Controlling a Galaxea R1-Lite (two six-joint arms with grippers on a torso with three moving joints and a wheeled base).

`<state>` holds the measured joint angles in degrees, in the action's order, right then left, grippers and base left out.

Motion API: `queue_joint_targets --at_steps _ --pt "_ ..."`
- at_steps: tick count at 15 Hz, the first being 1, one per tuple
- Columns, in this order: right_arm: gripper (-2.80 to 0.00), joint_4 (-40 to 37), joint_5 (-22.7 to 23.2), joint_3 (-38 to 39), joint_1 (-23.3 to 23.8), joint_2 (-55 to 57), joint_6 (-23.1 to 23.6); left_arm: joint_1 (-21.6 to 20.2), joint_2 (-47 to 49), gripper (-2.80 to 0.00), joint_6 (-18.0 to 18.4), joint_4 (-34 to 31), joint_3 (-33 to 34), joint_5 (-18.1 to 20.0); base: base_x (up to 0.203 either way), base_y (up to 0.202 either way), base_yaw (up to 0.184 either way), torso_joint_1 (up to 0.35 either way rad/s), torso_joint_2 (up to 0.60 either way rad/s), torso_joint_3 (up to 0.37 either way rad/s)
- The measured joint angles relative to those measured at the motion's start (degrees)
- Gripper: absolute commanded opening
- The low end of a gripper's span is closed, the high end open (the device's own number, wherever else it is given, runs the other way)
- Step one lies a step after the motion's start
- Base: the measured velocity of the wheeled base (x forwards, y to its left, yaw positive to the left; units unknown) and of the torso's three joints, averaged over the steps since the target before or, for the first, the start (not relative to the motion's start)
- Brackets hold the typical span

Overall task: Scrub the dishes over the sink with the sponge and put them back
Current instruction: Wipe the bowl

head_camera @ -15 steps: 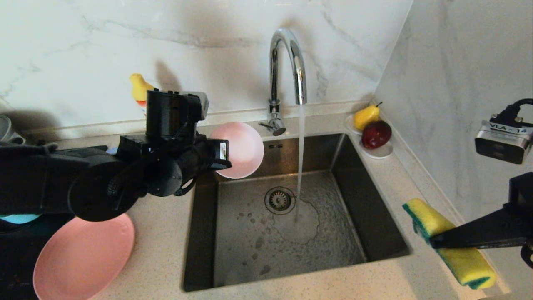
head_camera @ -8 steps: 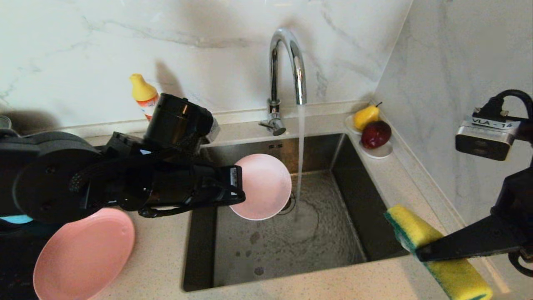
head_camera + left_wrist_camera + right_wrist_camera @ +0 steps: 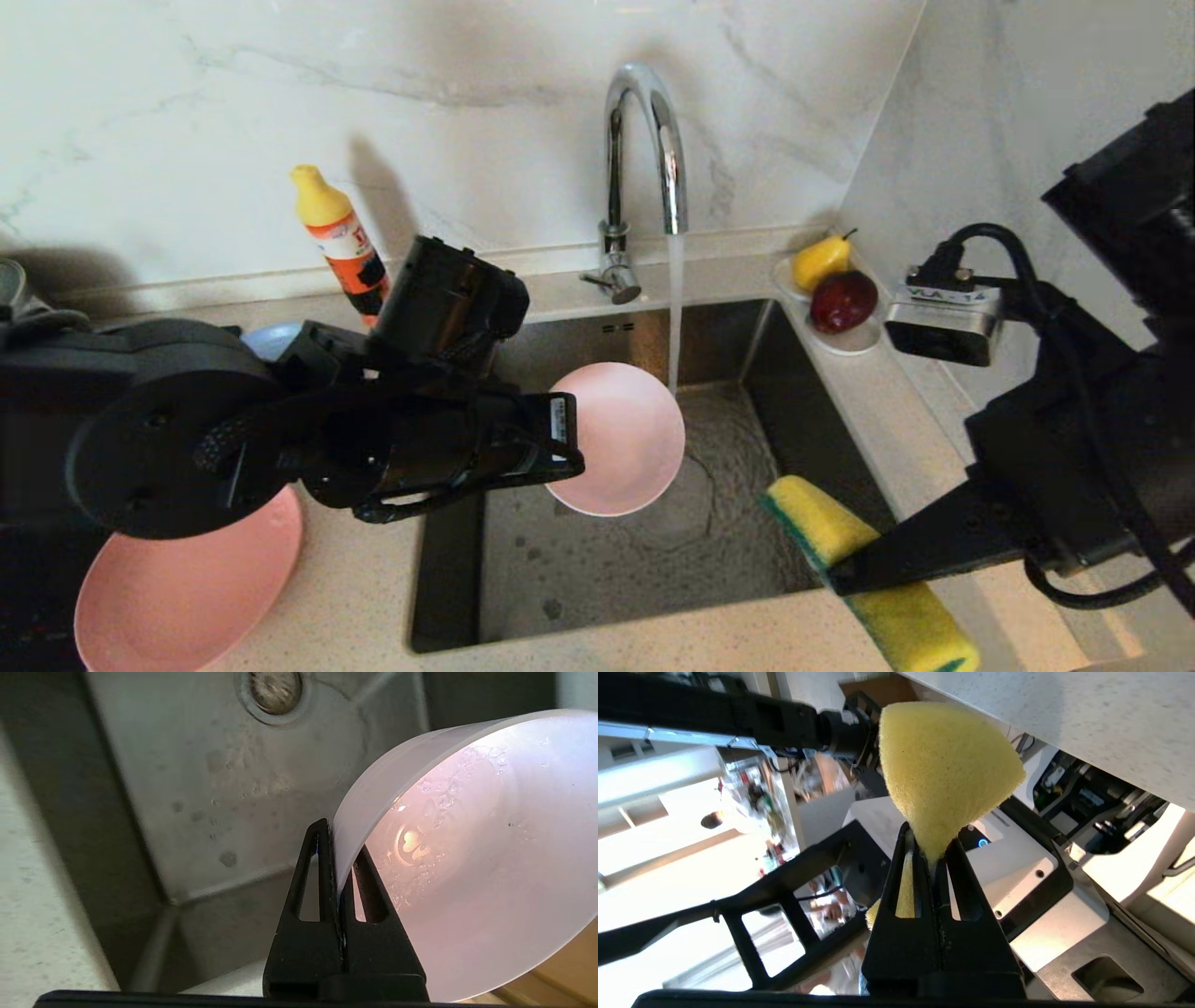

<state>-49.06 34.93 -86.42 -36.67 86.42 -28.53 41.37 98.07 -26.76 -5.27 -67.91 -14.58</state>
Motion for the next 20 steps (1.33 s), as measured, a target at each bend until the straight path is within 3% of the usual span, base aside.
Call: queue_joint_targets --at_steps 5,13,20 --pt "-2.8 -1.26 -3.26 -5.61 -4.84 7.09 -0.6 1.67 2.02 -2.8 0.04 6.6 -0.29 -5.83 0.0 0.0 0.0 0.0 0.0 0.0" --pt "-2.8 -0.83 -4.29 -8.76 -4.42 13.45 -2.54 6.69 5.62 -2.8 1.57 17.93 1.35 -17.09 0.0 0.0 0.0 0.0 0.0 0.0" --pt "-2.8 -1.19 -4.4 -16.66 -2.37 18.18 -6.82 8.16 5.62 -2.8 6.36 30.52 7.44 -18.54 0.0 0.0 0.0 0.0 0.0 0.0"
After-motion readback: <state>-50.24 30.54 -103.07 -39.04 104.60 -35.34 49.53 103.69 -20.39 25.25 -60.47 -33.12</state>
